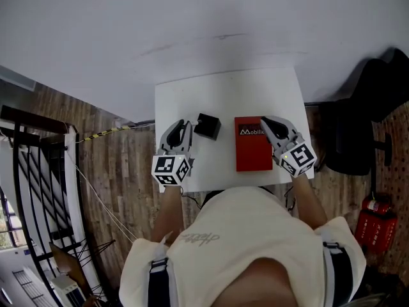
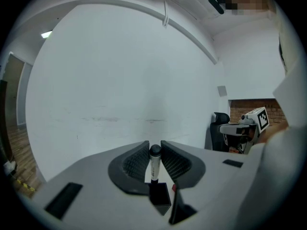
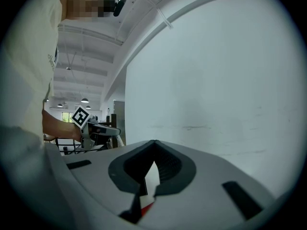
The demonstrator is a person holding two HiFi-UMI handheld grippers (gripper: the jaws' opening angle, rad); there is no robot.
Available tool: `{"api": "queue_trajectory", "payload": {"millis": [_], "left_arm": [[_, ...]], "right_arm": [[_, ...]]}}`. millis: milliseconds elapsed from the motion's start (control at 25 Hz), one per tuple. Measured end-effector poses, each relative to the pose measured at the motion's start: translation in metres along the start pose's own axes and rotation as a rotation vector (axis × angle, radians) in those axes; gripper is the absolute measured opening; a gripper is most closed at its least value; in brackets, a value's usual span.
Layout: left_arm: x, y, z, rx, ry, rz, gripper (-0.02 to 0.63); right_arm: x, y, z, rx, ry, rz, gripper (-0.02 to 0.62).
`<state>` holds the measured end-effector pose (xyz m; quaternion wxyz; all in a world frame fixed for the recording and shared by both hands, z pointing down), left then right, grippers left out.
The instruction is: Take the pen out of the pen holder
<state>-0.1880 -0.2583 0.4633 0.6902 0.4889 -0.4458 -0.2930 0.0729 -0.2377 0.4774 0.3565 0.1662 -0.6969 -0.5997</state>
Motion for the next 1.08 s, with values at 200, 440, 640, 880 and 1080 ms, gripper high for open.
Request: {"api": "queue_trajectory", "payload": {"millis": [200, 440, 640, 880, 1080], "left_arm": [[0.0, 0.004, 0.0, -0.008, 0.006, 0.003, 0.087], [0.001, 0.007, 0.001, -0.018, 0.013, 0.009, 0.087], [0.005, 0.013, 0.001, -0.028, 0.017, 0.019, 0.087], [0.009, 0.018, -0.002, -0.028, 0.031, 0.032, 0.087], [0.012, 0.018, -0.002, -0.025, 0.032, 0.034, 0.087]], "right_arm": [[-0.003, 0.002, 0.002, -0.013, 0.015, 0.013, 0.006], [-0.007, 0.005, 0.005, -0.001, 0.017, 0.018, 0.006], [-0.008, 0.007, 0.004, 0.0, 0.026, 0.026, 0.006], [-0.009, 0.011, 0.004, 0.006, 0.035, 0.026, 0.006], [-0.008, 0.009, 0.003, 0.005, 0.036, 0.022, 0.006]]}}
Point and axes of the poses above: the fingertips, and each gripper's own axes: x forward along the fingers, z to its left, y out of its underside, the point moved 2 cm from there along -x, backward along the fingers, and after that the axes turned 11 degrees about z, right-handed, at the moved point
